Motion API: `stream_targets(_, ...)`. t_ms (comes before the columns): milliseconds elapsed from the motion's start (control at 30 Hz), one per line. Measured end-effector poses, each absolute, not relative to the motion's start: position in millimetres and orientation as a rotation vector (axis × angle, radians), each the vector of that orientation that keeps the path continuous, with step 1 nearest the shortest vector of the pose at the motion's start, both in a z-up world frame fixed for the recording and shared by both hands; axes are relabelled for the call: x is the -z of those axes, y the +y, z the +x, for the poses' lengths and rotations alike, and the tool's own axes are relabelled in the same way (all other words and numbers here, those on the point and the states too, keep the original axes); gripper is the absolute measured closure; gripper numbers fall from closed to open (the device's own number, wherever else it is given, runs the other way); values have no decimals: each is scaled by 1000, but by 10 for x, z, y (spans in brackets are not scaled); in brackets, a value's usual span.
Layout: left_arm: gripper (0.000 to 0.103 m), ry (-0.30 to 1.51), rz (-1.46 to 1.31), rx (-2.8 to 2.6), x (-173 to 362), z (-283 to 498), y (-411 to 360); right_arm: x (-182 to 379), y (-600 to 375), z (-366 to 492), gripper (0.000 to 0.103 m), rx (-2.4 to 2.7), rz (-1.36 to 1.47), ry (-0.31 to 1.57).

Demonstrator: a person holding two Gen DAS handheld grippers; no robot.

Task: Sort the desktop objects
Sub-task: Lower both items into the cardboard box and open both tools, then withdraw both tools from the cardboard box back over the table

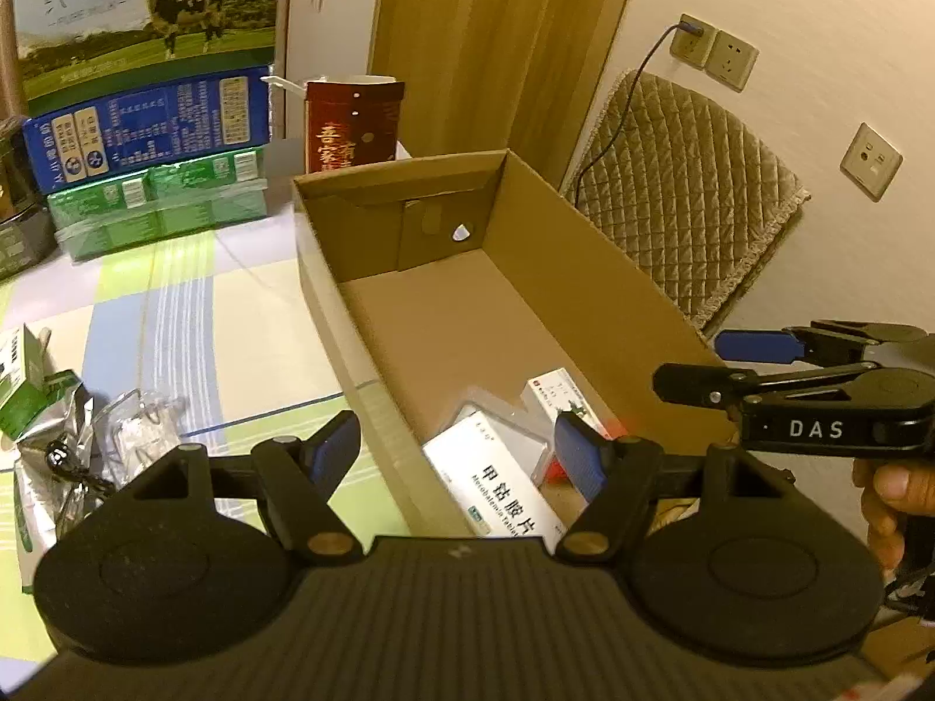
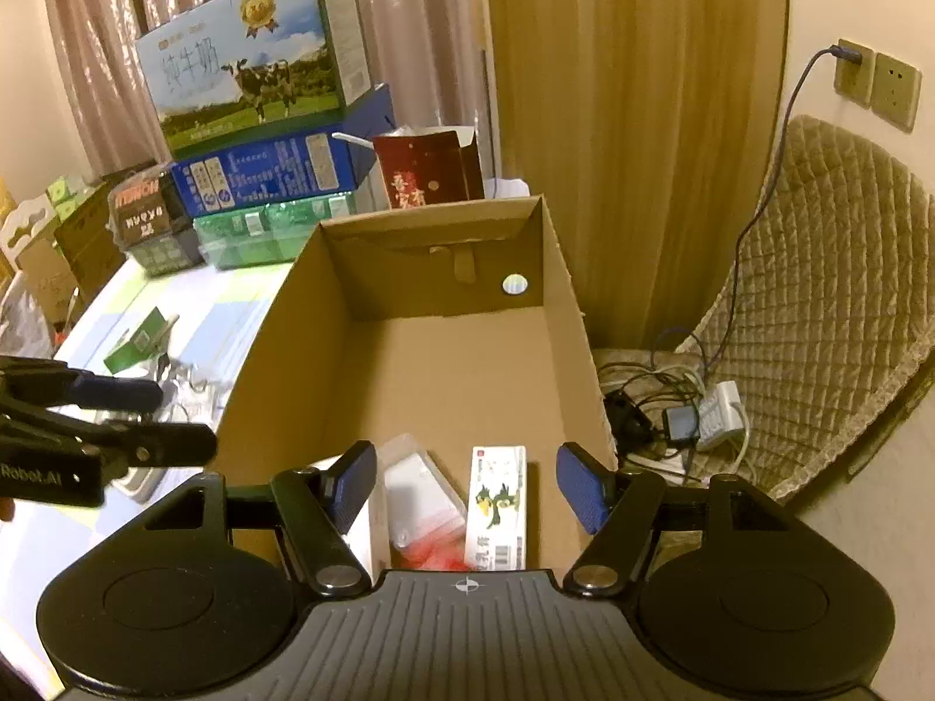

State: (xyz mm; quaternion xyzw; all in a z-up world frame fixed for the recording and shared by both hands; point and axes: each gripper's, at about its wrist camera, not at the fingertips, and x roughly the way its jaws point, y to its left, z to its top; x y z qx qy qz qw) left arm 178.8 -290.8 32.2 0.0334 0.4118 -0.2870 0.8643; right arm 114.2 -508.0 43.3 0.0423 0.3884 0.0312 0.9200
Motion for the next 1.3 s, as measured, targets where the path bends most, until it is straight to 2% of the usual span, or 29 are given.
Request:
stream_targets(533, 27, 847, 62, 551, -385, 1498, -2460, -473, -4644, 698, 34, -83, 33, 814)
stream_targets(1000, 16, 823, 54, 469, -485, 1276, -1815, -614, -4109, 551, 20, -145, -31, 789)
stream_targets(1300, 10, 809, 52, 394, -510, 1175, -1310, -675, -3818, 528, 18, -194, -67, 776)
